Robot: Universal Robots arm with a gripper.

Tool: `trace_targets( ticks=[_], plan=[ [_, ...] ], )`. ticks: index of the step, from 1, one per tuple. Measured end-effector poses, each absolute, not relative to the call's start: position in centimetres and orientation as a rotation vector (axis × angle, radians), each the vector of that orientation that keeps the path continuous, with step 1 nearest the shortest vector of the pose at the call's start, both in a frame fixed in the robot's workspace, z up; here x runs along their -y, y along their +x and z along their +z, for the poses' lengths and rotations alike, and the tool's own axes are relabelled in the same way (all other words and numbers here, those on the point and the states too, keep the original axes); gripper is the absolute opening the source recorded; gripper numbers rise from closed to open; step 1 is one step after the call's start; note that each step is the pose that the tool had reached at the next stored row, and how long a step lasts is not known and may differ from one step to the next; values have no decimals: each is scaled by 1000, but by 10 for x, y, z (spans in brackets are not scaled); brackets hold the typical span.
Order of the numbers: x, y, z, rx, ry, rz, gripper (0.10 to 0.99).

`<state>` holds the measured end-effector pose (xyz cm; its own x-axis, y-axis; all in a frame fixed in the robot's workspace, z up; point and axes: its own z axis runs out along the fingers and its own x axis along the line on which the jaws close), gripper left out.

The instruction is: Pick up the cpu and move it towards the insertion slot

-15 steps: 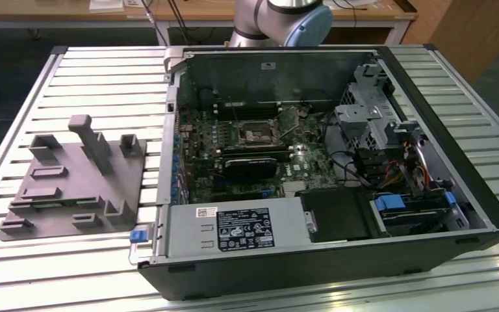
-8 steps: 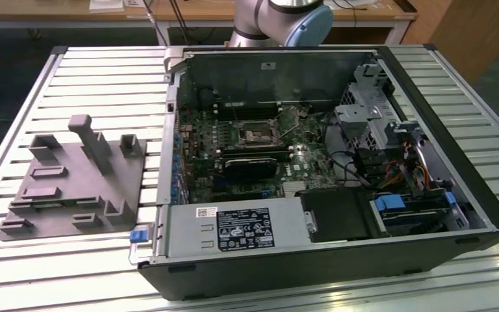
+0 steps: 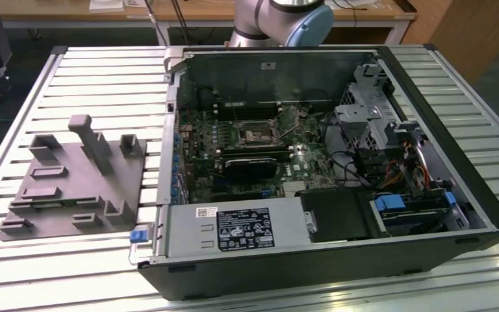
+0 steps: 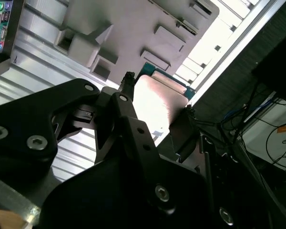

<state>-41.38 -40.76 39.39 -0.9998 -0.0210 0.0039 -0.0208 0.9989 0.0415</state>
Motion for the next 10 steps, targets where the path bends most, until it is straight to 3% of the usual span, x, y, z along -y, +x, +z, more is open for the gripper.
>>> trace_targets(
  ticks=[10],
  plan=[
    [408,-397,394,3136,33,-65,545]
  ],
)
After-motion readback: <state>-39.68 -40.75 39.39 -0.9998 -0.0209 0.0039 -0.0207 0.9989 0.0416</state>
